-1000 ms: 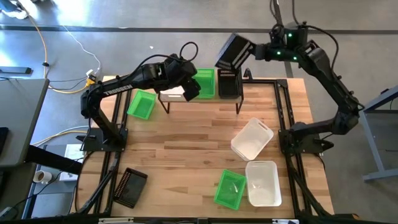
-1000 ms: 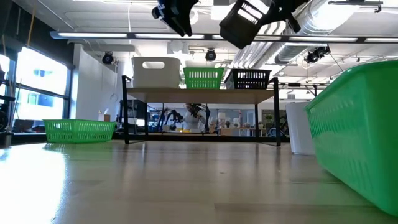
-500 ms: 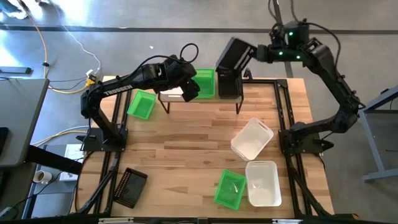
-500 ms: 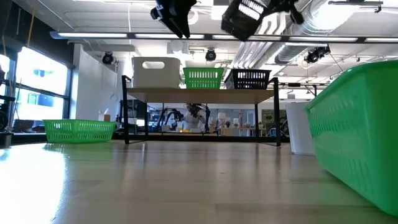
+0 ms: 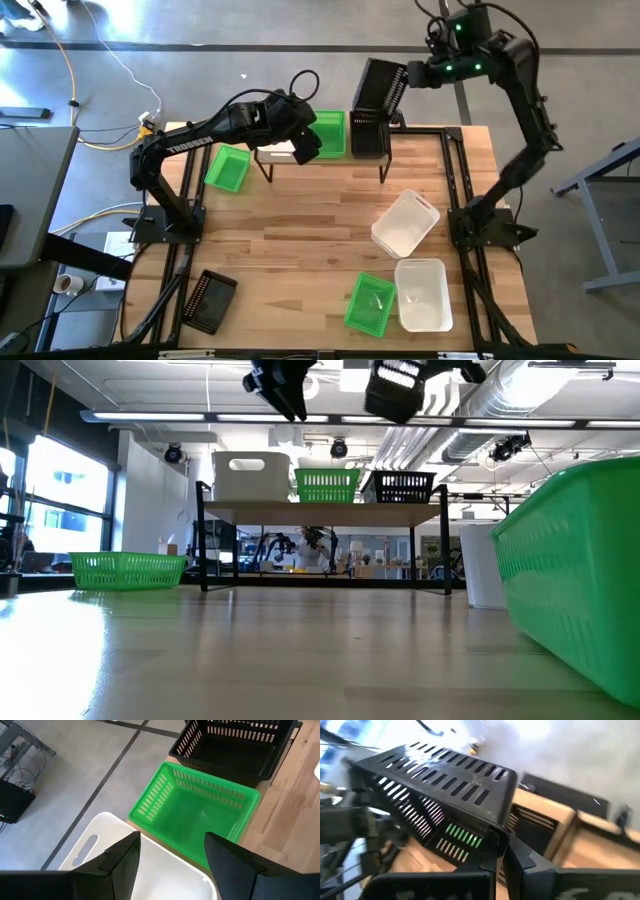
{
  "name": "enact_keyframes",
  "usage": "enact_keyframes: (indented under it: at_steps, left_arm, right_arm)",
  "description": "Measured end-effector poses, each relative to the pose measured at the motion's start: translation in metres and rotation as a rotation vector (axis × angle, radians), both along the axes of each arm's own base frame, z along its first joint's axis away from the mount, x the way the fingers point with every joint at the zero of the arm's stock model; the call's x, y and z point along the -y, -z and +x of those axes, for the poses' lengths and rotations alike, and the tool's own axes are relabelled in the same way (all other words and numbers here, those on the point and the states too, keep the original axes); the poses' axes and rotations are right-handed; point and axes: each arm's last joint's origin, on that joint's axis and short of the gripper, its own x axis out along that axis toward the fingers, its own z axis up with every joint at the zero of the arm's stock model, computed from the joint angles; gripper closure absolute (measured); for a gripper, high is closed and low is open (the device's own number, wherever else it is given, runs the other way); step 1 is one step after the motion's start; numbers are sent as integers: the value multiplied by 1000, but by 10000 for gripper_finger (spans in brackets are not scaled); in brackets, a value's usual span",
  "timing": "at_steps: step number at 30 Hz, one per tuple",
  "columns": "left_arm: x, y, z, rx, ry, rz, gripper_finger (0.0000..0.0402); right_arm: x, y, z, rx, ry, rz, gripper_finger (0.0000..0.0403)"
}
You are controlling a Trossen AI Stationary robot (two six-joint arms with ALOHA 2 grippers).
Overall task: Stack baskets on shelf by color
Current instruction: Stack the right black bin on top of the black bin
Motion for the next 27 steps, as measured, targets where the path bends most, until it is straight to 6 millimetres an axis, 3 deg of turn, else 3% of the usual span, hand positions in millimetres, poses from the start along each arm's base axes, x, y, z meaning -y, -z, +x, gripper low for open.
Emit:
enact_keyframes:
  at_steps: [3, 12, 27]
  left_arm:
    - [0, 0, 0, 10, -7, -8, 190]
    - [0, 0, 0, 12, -6, -11, 190]
    - [1, 2, -2, -10, -14, -32, 190]
  right_arm:
    - [11, 11, -2, -84, 17, 96, 403]
    - [37, 55, 17, -88, -112, 326, 403]
    - [62, 89, 36, -163, -150, 390, 403]
